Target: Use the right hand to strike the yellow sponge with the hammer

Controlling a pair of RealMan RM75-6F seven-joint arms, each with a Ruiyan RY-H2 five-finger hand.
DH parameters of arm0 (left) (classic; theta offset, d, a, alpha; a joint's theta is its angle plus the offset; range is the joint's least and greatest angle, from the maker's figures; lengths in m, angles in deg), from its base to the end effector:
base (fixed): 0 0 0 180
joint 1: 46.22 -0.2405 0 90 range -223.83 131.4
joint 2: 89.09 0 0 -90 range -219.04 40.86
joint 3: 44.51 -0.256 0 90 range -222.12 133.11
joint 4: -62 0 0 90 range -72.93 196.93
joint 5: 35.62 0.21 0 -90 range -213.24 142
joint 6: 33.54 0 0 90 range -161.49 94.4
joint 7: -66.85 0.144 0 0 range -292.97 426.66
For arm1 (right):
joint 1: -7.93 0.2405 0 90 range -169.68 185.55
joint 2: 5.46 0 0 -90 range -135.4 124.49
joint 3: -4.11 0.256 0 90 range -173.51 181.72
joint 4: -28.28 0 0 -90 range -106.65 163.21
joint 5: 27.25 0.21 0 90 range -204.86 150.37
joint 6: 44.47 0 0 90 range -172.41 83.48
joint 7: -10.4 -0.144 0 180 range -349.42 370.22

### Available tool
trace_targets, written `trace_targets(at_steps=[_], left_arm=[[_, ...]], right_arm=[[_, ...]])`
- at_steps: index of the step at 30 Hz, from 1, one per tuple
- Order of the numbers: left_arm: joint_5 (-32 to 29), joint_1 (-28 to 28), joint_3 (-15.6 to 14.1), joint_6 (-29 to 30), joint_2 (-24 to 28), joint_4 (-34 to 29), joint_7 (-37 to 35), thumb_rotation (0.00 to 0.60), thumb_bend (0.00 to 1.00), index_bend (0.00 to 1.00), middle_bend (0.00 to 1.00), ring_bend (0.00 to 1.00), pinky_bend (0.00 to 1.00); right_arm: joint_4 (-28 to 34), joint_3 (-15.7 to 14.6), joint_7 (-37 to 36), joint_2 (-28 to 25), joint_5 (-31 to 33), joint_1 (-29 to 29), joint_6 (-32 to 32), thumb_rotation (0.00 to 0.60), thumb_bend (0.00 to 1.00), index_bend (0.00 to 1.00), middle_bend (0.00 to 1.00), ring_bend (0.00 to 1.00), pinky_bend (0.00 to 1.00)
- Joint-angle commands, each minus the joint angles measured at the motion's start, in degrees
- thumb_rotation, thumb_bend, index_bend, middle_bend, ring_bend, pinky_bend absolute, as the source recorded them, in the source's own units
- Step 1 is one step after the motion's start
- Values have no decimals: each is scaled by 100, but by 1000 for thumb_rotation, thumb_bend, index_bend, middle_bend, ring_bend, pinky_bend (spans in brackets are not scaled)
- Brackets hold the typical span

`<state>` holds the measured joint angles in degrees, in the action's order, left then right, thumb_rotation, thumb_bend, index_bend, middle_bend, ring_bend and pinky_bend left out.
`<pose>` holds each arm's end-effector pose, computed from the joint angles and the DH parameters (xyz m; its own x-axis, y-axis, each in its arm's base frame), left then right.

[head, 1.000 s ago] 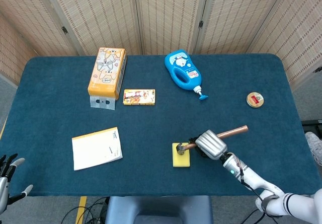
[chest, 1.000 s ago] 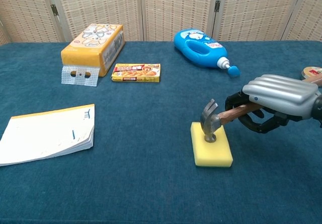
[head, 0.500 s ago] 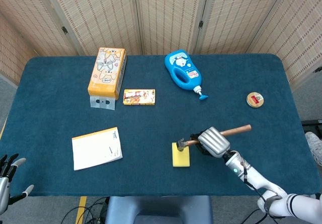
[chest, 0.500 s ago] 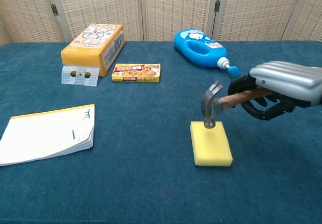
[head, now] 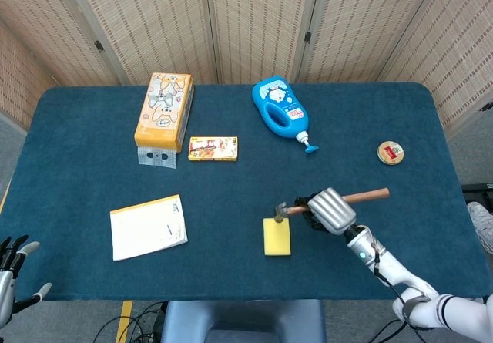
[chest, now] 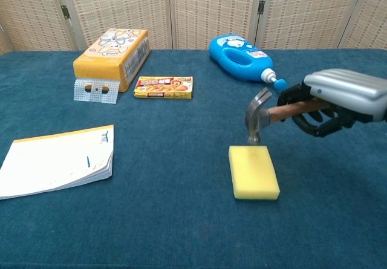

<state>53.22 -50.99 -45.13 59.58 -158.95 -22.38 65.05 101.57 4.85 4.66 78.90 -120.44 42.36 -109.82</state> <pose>-0.3420 0.1135 0.1464 0.4089 -0.0103 0.9125 0.9089 0.0937 -0.4063 -0.2134 -0.3088 0.0148 0.4564 -0.1823 0.8709 -0.7818 -0.5494 0.2947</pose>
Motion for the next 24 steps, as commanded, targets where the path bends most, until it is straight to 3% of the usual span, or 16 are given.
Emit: trace_targets(at_steps=[1,9,18,24], left_arm=[[11,5,2,3,1,-15,14,600,199,237,157,56,199],[24,11,-8,-15,-8,-32,68,600,199,237,157,56,199],[-14,2,-6,-38,-19,15,49,600,199,237,157,56,199],[19,16,-21,-54,-22,29,45,600,199,237,157,56,199]], right_arm=[[52,146,-112,-101,127,-16,-80,600,695,813,837,701,749],[111,-77,-121,-33,-120,-21,-69,600,693,813,837,701,749],[-136,-333,107,152,-151,25,349,600,685,813,837,701,749],[-35,-309,165,84,-137,31,332,600,685,812,837,701,749]])
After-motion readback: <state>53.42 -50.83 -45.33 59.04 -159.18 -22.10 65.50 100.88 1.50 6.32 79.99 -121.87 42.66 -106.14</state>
